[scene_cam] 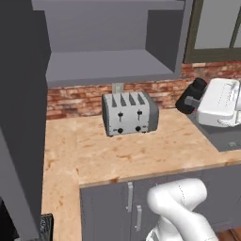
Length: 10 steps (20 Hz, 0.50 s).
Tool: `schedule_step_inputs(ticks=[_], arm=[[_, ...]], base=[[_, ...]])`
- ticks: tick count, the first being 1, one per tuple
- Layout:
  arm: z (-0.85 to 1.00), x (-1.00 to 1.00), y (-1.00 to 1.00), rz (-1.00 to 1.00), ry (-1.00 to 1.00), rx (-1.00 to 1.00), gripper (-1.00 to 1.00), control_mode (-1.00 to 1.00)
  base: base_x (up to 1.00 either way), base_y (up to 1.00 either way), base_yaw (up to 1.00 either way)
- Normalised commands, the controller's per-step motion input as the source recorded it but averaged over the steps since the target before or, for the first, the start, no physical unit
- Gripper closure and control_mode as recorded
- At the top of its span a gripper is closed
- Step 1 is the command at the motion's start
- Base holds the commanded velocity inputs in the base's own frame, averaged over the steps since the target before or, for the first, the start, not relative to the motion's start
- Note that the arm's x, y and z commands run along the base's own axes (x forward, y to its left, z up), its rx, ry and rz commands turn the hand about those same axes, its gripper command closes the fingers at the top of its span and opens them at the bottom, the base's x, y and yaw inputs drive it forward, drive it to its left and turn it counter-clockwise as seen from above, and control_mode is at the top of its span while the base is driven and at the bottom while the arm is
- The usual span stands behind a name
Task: Collect the paprika, ketchup, and shaker from the cabinet and place them next to the stove.
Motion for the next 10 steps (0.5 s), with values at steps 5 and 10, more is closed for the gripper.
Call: schedule_step_inputs(ticks=[5,10], arm=[[0.00,0.00,0.00,0.00,0.00,0.00,1.00,1.00],[0.00,0.00,0.00,0.00,0.00,0.00,1.00,1.00]], base=[[-0.09,-0.83,-0.17],[0.02,-1.00,-0.13]])
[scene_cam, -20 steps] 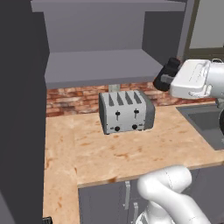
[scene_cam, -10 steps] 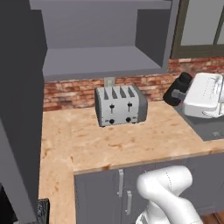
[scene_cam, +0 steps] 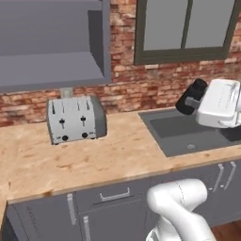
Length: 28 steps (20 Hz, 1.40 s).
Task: Collect the paprika, ketchup, and shaker from the cabinet and place them next to the stove.
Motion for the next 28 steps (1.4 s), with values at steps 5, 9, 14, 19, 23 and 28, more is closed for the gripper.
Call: schedule_step_inputs(ticks=[5,9,14,19,23,28], arm=[[0.00,0.00,0.00,0.00,0.00,0.00,1.00,1.00],[0.00,0.00,0.00,0.00,0.00,0.00,1.00,1.00],[0.00,0.00,0.00,0.00,0.00,0.00,1.00,1.00],[0.00,0.00,0.00,0.00,0.00,0.00,1.00,1.00],[0.00,0.00,0.00,0.00,0.00,0.00,1.00,1.00],[0.00,0.00,0.00,0.00,0.00,0.00,1.00,1.00]], base=[[-0.06,-1.00,-0.12],[-0.41,-1.00,-0.10],[-0.13,-1.00,-0.09],[0.00,-1.00,-0.07],[0.00,-1.00,-0.06],[0.00,-1.00,-0.05]])
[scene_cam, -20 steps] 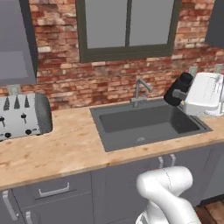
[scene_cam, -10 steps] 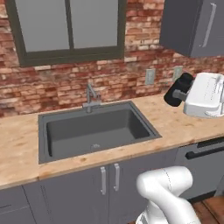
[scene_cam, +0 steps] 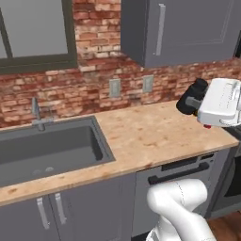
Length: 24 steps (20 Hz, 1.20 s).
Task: Collect the paprika, ketchup, and shaker from the cabinet and place them next to the stove.
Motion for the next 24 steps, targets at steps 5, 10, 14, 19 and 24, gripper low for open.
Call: schedule_step_inputs(ticks=[5,10,14,19,24], arm=[[0.00,0.00,0.00,0.00,0.00,0.00,1.00,1.00],[0.00,0.00,0.00,0.00,0.00,0.00,1.00,1.00],[0.00,0.00,0.00,0.00,0.00,0.00,1.00,1.00],[-0.80,0.03,-0.43,0.00,0.00,0.00,1.00,-1.00],[-0.99,0.19,-0.34,0.01,0.01,0.00,1.00,-1.00]], base=[[0.00,-1.00,-0.04],[0.14,-1.00,-0.04],[0.32,-0.80,-0.01],[0.03,-0.09,0.00],[0.00,0.00,0.00]])
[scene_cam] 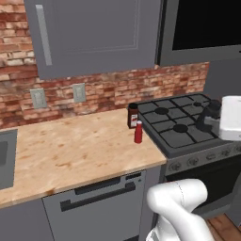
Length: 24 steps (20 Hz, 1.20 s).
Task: Collect the paprika, ketchup, and shaker from the cabinet and place them next to the stove.
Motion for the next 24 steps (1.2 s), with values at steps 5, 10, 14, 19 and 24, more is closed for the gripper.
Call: schedule_step_inputs(ticks=[5,10,14,19,24], arm=[[-0.67,0.64,-0.06,0.06,0.01,0.00,1.00,-1.00],[-0.57,0.86,0.00,0.19,0.03,0.00,1.00,-1.00],[-0.61,0.80,0.00,0.28,0.01,0.00,1.00,-1.00],[-0.76,0.59,-0.30,0.24,0.02,0.01,1.00,-1.00],[-0.64,0.37,-0.01,0.04,0.01,-0.05,1.00,-1.00]], base=[[0.00,0.00,0.00],[0.00,0.00,0.00],[0.00,0.00,0.00],[0.00,0.00,0.00],[0.00,0.00,0.00]])
